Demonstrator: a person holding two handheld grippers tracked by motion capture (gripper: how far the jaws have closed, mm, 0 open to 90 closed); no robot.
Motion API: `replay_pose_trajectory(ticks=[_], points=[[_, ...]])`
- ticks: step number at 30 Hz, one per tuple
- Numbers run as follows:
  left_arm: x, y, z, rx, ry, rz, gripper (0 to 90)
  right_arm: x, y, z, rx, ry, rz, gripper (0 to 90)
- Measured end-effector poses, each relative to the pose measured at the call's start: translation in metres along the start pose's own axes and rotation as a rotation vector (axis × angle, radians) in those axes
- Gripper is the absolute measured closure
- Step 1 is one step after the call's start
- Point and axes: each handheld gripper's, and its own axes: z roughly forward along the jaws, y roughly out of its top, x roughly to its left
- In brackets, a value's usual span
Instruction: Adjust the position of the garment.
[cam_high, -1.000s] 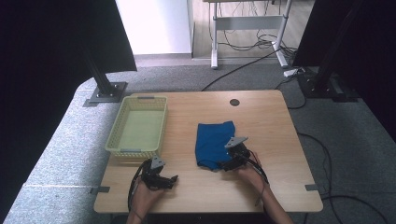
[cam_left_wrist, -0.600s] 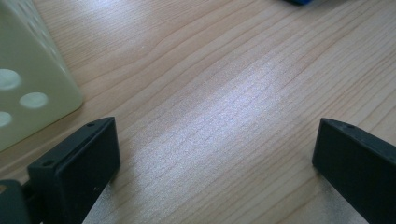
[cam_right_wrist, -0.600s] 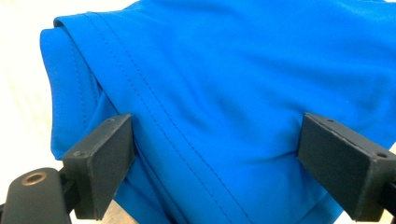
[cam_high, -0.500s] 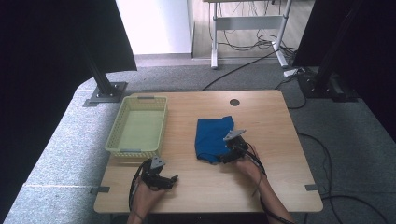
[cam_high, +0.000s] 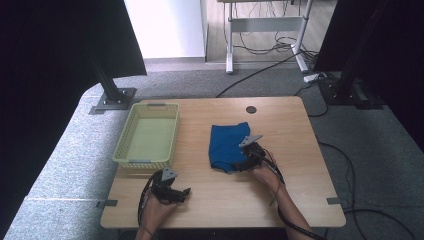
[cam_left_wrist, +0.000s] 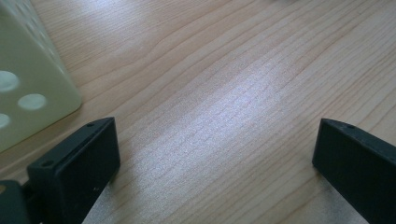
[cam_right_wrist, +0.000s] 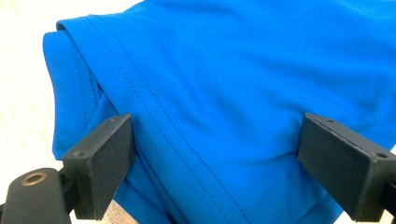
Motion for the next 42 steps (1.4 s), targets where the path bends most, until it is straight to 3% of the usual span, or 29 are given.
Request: replay_pose_trajectory(ticks=[9, 23, 42], points=[[0.000, 0.000, 0.000, 0.001, 0.000, 0.000, 0.4, -0.001, 0.001, -0.003, -0.021, 0.012, 0.016, 11.0], [0.000, 0.001, 0.001, 0.002, 0.006, -0.004, 0.2, 0.009, 0.004, -0.020, -0.029, 0.011, -0.015, 9.9], [0.000, 0.001, 0.001, 0.002, 0.007, -0.007, 0.0, 0.014, -0.014, -0.044, -0.057, 0.010, 0.004, 9.6]])
